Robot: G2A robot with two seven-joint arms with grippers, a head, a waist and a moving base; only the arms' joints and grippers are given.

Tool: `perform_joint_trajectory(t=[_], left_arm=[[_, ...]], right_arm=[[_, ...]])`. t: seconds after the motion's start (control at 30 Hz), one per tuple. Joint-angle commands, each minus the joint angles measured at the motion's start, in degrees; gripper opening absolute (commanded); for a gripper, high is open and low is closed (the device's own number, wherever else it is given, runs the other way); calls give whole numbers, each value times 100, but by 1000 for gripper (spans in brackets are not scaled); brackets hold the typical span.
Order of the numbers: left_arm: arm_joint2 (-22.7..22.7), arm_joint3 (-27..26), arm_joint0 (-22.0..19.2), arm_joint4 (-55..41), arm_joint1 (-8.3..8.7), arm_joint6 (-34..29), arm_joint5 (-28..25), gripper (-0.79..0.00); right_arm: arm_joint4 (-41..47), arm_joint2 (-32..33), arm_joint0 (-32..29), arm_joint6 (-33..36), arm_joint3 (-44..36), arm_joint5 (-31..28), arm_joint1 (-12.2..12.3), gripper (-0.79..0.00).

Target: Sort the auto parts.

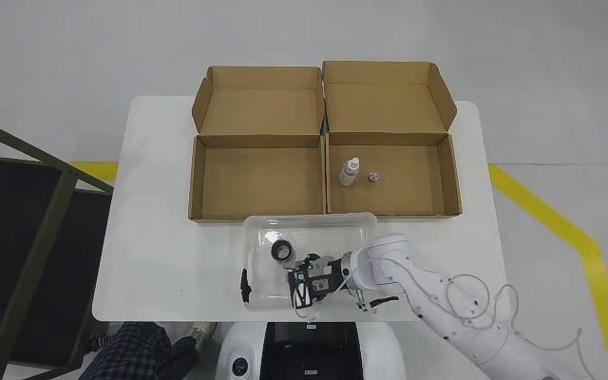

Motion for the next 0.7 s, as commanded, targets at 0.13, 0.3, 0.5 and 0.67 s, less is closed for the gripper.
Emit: perform_joint_trajectory(t=[0.13,0.3,0.5,0.67], left_arm=[[0,0,0,0,0,0,0,0],[0,0,0,0,0,0,0,0],[0,0,0,0,0,0,0,0],[0,0,0,0,0,0,0,0]], right_arm=[[-12,-39,79,-15,113,21,-37,-610],[-17,-21,93,-21,96,-18,-40,-785],[72,153,45,-47,-120,-104,6,-785],[221,403,-76,-86,-380,-209,83,-785]])
